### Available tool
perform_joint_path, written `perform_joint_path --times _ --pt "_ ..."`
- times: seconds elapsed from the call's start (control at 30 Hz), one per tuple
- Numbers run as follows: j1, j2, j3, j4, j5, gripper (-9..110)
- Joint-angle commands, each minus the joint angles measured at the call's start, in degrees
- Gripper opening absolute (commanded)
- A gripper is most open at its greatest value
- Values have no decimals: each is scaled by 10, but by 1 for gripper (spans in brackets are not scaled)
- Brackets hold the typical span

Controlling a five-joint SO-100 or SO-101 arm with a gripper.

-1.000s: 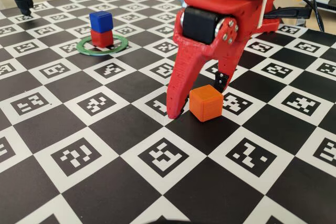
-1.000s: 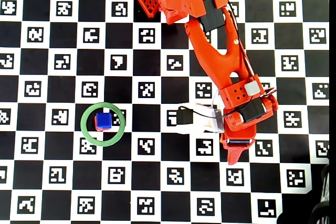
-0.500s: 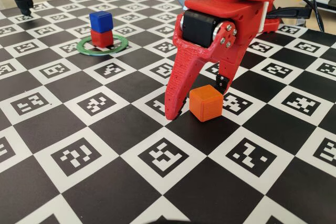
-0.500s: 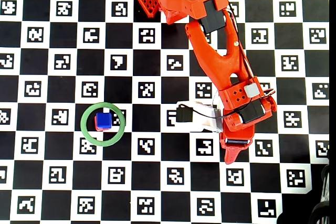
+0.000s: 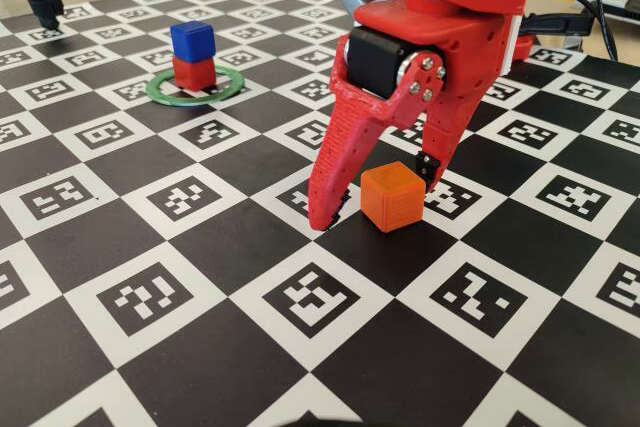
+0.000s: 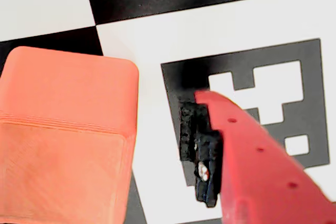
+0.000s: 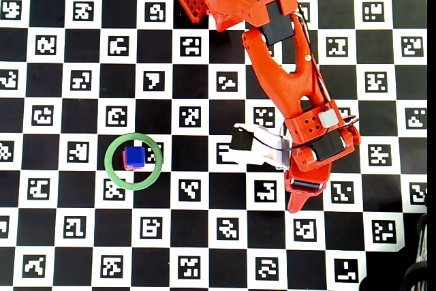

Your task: Grab the red cube then put it in the green circle then put the blue cube on top and finally the orange cube on top

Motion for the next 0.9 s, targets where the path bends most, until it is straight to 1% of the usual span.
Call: perform_joint_path --times 0.0,0.5,0.87 --pt "-2 14 -43 -8 11 45" --pt "0 11 -47 -18 54 45" --pt "1 11 -45 -21 63 45"
